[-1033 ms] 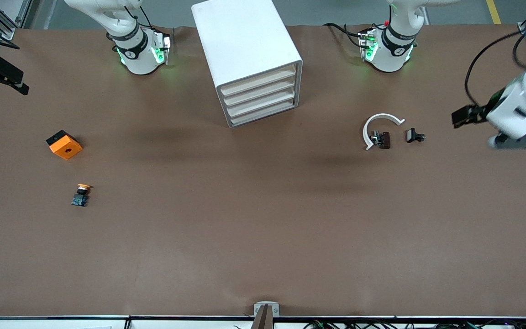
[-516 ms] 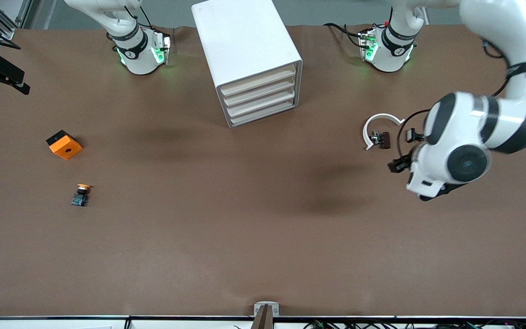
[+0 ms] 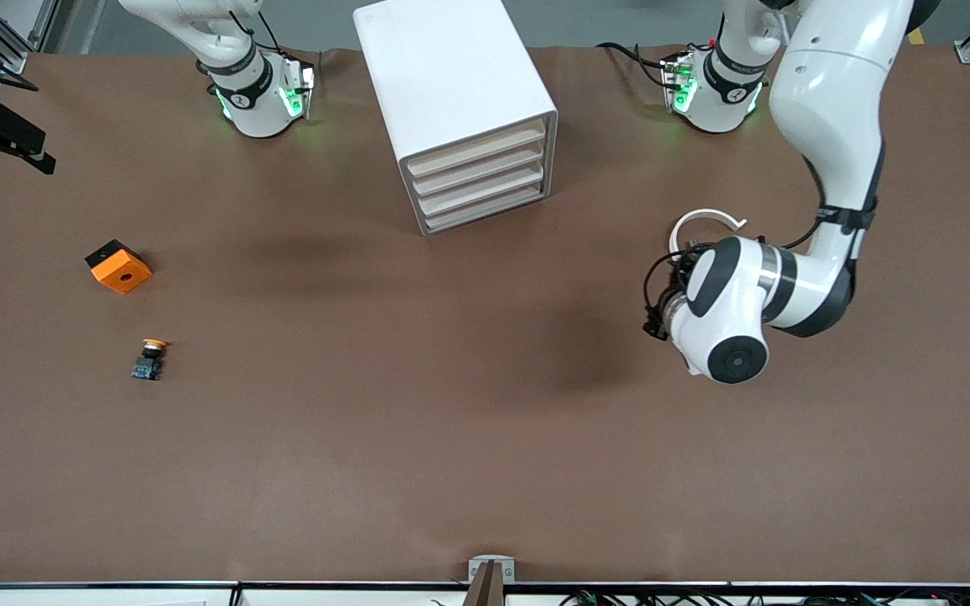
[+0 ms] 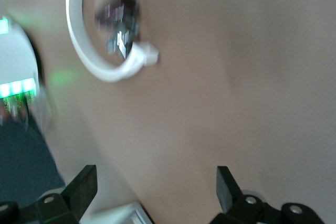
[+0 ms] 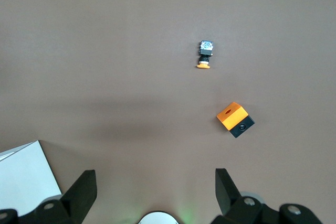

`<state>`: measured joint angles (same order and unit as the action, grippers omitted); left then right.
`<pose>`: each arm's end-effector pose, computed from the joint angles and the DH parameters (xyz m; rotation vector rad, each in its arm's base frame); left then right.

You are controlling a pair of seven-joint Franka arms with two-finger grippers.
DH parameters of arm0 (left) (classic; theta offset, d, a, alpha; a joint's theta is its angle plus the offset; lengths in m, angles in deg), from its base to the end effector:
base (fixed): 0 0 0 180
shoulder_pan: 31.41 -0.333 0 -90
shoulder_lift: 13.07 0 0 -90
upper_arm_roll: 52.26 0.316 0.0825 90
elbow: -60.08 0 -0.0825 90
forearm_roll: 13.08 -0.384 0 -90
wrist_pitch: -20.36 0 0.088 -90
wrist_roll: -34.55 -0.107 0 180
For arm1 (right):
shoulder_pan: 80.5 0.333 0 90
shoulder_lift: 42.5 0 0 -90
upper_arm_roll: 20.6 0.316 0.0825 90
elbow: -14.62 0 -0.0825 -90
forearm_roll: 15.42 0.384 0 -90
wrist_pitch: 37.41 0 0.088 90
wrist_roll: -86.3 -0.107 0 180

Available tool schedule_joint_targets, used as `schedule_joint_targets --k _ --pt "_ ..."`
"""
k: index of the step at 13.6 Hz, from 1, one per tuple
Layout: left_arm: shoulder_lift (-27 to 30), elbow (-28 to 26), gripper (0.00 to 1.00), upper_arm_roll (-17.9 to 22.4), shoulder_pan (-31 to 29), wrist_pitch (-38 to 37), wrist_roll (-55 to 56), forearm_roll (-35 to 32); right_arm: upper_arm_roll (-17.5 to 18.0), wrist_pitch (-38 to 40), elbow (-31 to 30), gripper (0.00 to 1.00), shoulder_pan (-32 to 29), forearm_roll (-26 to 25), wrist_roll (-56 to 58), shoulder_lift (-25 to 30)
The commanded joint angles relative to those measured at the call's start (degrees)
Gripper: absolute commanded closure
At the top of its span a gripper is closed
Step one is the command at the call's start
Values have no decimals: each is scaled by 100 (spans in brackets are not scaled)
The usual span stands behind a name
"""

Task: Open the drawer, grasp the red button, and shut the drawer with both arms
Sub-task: 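Move the left gripper toward the white cabinet's drawer handle, then grasp the drawer handle with the left gripper and pull it open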

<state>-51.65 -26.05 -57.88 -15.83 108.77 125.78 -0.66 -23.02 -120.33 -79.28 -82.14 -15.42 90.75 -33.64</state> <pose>0.5854 -0.2437 0.2446 -2.1269 -1.5981 0.8027 0.4909 -0.0367 0.6631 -3.1318 -0.0116 0.0572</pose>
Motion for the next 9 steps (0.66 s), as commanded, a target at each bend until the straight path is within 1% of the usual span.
schedule_joint_targets --k 1,3,5,7,9 --pt "-272 158 0 34 225 -140 1069 481 -22 -75 -111 0 -21 62 46 126" --pt "-413 175 0 25 619 -131 1476 891 -22 -75 -111 0 -21 62 46 126" --pt "-457 192 0 43 946 -131 2001 1716 -31 -58 -111 0 -65 62 55 126" --pt "-588 210 0 43 982 -131 2713 2525 -31 -58 -111 0 -74 62 55 126" --pt "-694 210 0 43 1174 -140 2918 2949 -31 -58 -111 0 -65 62 55 126"
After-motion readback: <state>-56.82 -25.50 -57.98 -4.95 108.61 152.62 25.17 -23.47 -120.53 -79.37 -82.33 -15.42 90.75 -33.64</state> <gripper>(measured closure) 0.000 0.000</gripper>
